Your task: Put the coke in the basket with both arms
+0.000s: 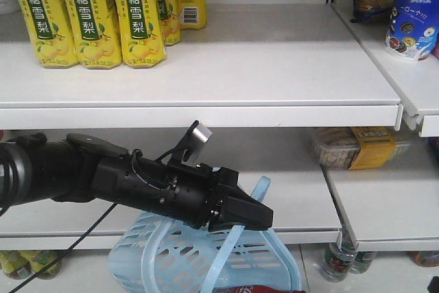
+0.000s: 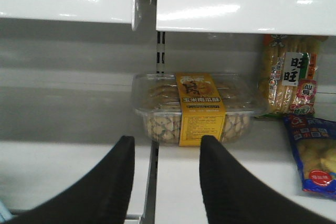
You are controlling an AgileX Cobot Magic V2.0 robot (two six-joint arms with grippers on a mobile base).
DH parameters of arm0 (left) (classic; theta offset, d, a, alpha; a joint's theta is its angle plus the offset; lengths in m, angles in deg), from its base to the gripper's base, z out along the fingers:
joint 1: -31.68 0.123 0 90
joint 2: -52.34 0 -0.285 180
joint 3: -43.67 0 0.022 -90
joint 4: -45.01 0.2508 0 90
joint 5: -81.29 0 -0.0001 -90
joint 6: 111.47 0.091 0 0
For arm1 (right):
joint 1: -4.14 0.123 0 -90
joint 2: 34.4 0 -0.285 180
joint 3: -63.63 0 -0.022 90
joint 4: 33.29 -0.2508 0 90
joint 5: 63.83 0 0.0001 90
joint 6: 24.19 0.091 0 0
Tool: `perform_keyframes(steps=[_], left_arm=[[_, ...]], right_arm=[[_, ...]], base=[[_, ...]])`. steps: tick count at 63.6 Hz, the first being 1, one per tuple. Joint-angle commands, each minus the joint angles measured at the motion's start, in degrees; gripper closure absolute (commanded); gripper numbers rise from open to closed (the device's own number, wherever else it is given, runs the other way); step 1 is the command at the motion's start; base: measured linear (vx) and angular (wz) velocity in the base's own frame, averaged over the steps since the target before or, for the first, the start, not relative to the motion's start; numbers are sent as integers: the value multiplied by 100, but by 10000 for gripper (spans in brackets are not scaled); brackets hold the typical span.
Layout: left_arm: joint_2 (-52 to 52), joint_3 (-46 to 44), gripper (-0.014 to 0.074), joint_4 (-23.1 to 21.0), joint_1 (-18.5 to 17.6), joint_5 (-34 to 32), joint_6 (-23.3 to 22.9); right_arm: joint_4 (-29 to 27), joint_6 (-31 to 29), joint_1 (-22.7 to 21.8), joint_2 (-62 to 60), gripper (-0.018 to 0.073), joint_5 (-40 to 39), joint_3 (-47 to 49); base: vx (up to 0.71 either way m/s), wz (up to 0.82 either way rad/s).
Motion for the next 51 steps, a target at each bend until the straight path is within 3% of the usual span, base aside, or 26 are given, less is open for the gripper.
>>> perform_keyframes(steps=[1,15,26,51], left_arm=[[307,-191,602,-861,30,280,116],[307,-191,602,-861,30,280,116],[307,-191,602,-861,30,280,116],[307,-191,602,-861,30,280,116]], right_arm=[[-206,-64,-17,37,268,-579,147],[-166,-583,-17,37,350,-491,147],[-212,-615,-17,37,573,-504,147],[-221,-592,-17,37,568,-490,147]], base=[[0,0],[0,0],[0,0],[0,0]])
